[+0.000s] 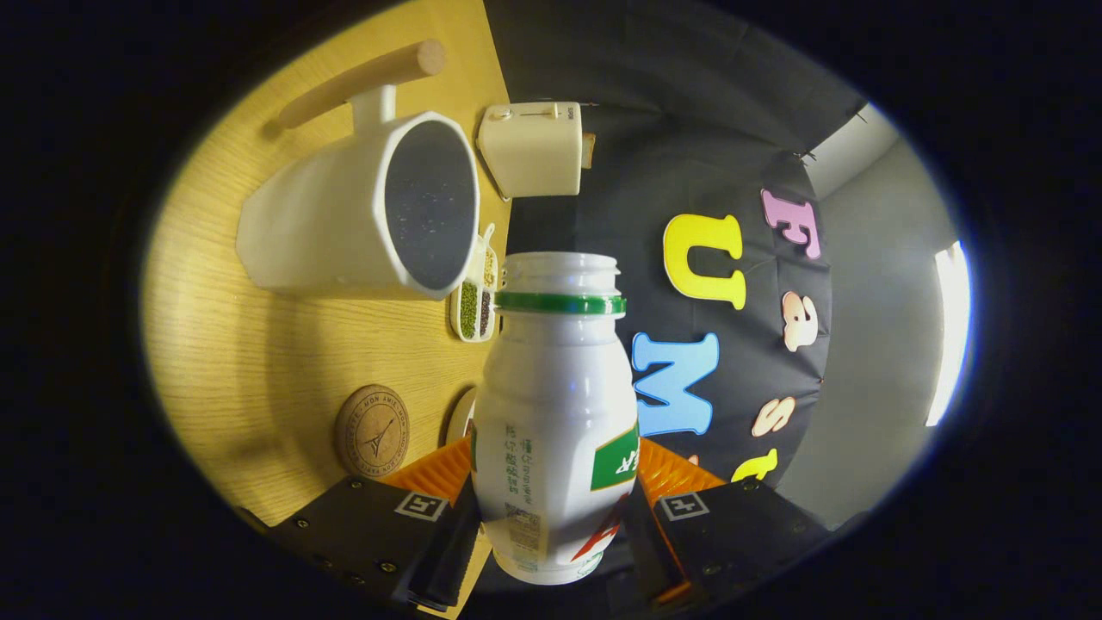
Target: Take the bottle from table, then pour the juice into the cup, finally place the bottle on the coaster
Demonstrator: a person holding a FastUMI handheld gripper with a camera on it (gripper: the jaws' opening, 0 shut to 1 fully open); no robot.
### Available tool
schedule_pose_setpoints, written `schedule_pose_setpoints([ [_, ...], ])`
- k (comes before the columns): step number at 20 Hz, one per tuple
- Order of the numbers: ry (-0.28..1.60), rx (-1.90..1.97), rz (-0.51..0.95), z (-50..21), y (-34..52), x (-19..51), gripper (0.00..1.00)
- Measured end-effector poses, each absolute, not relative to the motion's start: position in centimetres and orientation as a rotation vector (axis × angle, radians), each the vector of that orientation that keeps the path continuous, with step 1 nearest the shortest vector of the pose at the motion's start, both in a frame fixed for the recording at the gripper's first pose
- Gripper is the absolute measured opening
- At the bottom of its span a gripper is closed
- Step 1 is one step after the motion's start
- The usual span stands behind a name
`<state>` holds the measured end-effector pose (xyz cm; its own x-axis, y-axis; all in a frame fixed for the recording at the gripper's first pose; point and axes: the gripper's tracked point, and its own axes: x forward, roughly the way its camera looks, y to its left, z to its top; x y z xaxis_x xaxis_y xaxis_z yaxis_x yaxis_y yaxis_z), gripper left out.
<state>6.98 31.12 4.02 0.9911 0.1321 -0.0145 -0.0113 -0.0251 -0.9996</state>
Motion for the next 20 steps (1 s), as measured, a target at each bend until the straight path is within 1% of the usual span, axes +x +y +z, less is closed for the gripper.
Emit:
schedule_pose_setpoints([
  [20, -0.090, -1.750, 0.112, 4.37, 31.75, 7.15, 0.74],
])
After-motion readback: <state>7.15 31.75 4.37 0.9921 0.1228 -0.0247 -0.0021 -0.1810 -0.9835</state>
